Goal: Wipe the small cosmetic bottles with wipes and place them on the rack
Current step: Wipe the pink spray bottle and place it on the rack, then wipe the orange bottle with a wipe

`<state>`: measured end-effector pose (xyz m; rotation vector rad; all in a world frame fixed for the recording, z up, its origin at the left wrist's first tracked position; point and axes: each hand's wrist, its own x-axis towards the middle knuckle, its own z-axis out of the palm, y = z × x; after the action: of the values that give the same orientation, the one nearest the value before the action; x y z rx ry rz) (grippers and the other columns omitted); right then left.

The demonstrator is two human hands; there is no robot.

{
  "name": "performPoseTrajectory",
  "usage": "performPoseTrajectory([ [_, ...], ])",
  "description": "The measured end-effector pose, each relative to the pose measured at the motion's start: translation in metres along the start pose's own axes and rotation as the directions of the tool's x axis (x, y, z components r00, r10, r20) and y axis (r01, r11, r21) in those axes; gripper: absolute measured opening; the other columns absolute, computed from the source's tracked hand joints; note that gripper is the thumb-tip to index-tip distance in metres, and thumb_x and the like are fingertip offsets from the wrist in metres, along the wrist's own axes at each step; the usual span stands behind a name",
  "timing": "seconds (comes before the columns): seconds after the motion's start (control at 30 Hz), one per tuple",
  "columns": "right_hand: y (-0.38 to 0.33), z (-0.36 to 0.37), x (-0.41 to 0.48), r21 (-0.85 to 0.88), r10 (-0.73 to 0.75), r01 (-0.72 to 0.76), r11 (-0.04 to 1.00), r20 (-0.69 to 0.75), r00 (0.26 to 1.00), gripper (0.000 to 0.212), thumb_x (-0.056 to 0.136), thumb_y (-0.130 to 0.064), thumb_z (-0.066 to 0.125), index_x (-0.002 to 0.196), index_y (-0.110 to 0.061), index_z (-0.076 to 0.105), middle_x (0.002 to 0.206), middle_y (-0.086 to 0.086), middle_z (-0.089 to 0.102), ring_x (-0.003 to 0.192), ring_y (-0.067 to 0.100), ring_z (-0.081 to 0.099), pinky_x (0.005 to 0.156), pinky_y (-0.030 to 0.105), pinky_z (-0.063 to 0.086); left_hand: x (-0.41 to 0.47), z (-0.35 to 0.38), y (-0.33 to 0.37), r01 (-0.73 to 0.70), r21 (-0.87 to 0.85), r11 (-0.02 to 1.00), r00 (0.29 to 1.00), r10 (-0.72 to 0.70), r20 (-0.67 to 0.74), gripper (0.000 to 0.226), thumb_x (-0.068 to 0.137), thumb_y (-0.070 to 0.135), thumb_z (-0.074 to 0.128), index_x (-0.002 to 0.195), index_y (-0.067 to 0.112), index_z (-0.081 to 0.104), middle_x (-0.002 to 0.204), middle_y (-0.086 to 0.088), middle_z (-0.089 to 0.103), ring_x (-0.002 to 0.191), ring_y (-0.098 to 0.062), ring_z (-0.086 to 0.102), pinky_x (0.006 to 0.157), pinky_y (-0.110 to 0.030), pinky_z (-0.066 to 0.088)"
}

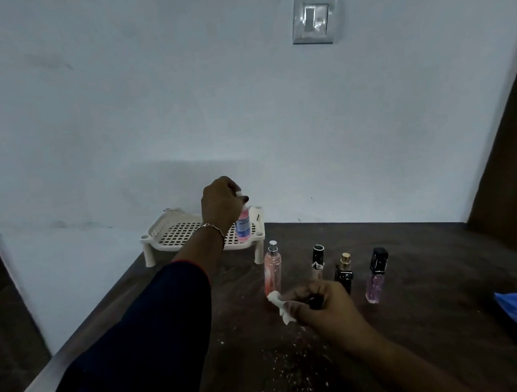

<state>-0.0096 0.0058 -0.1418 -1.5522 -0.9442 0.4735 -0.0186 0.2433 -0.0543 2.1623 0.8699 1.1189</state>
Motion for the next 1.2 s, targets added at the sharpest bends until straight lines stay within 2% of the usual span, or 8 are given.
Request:
performPoseTrajectory([
  [0.2,0.012,0.001,0.003,0.003,0.059,-0.059,0.998,-0.044,0.997,0.013,0.080,-0.001,0.069,0.078,-0.013,0.074,0.080,0.005,0.074,0.075,0.015,0.069,0.065,0.022,0.054,0.000,0.012,-0.009,0.001,0.035,0.999,1.000,-0.001,0.005,0.017,0.073,0.017,0.076,0.084,0.010,0.067,0.091,-0.009,0.071,0.089,-0.023,0.065,0.070,-0.022,0.037],
  [0.27,0.014,0.001,0.003,0.046,0.083,-0.081,0.996,-0.035,0.996,0.010,0.080,0.000,0.069,0.081,-0.009,0.073,0.081,0.005,0.075,0.075,0.015,0.070,0.064,0.023,0.054,0.001,0.013,-0.009,0.008,0.047,0.999,1.000,-0.009,0.016,0.015,0.075,0.017,0.074,0.085,0.010,0.068,0.092,-0.010,0.072,0.090,-0.024,0.066,0.072,-0.023,0.039],
  [0.4,0.010,0.002,0.002,0.149,0.076,-0.074,0.986,-0.008,0.997,0.006,0.082,0.008,0.063,0.083,0.006,0.069,0.072,-0.003,0.075,0.072,0.003,0.070,0.058,0.013,0.050,0.003,0.008,-0.007,-0.027,0.106,0.994,0.998,0.020,0.066,0.024,0.076,0.018,0.073,0.098,0.010,0.069,0.101,-0.009,0.071,0.099,-0.023,0.065,0.081,-0.026,0.044],
  [0.57,0.000,0.000,-0.004,0.121,0.014,-0.010,0.993,-0.029,0.999,0.004,0.081,0.003,0.066,0.080,0.005,0.069,0.078,0.012,0.074,0.074,0.010,0.070,0.065,0.017,0.053,-0.005,-0.006,0.005,-0.141,0.188,0.972,0.989,0.130,0.072,0.033,0.077,0.022,0.072,0.108,0.013,0.066,0.118,-0.008,0.064,0.115,-0.023,0.055,0.095,-0.032,0.041],
  [0.73,-0.009,-0.007,-0.018,0.112,0.022,-0.018,0.994,-0.037,0.999,0.007,0.081,0.003,0.066,0.081,-0.001,0.072,0.075,0.007,0.074,0.065,0.010,0.067,0.059,0.019,0.051,-0.024,-0.028,0.027,-0.262,0.171,0.950,0.953,0.228,0.198,0.024,0.077,0.025,0.072,0.098,0.014,0.069,0.106,-0.005,0.067,0.099,-0.019,0.060,0.086,-0.028,0.043],
  [0.9,-0.017,-0.016,-0.029,0.082,0.049,-0.040,0.996,-0.113,0.992,0.016,0.080,0.004,0.067,0.077,-0.010,0.071,0.070,0.000,0.073,0.063,0.010,0.066,0.059,0.018,0.053,-0.053,-0.046,0.047,-0.255,0.162,0.953,0.889,0.165,0.427,0.024,0.082,0.029,0.068,0.096,0.010,0.072,0.101,-0.007,0.072,0.097,-0.018,0.064,0.076,-0.021,0.039],
  [1.03,-0.021,-0.027,-0.036,0.097,0.071,-0.058,0.994,-0.140,0.988,0.015,0.081,0.003,0.066,0.079,-0.011,0.072,0.073,0.001,0.073,0.067,0.009,0.067,0.059,0.017,0.053,-0.083,-0.042,0.043,-0.303,0.211,0.929,0.878,0.186,0.440,0.028,0.085,0.035,0.063,0.100,0.013,0.073,0.107,-0.006,0.071,0.103,-0.018,0.063,0.080,-0.020,0.040],
  [1.2,-0.020,-0.035,-0.046,0.091,0.085,-0.069,0.993,-0.185,0.979,0.008,0.081,0.003,0.067,0.086,-0.002,0.071,0.075,0.004,0.072,0.058,0.001,0.064,0.052,0.013,0.048,-0.102,-0.031,0.042,-0.309,0.205,0.929,0.892,0.208,0.401,0.024,0.087,0.020,0.063,0.108,0.013,0.071,0.114,-0.008,0.069,0.106,-0.020,0.062,0.085,-0.021,0.042],
])
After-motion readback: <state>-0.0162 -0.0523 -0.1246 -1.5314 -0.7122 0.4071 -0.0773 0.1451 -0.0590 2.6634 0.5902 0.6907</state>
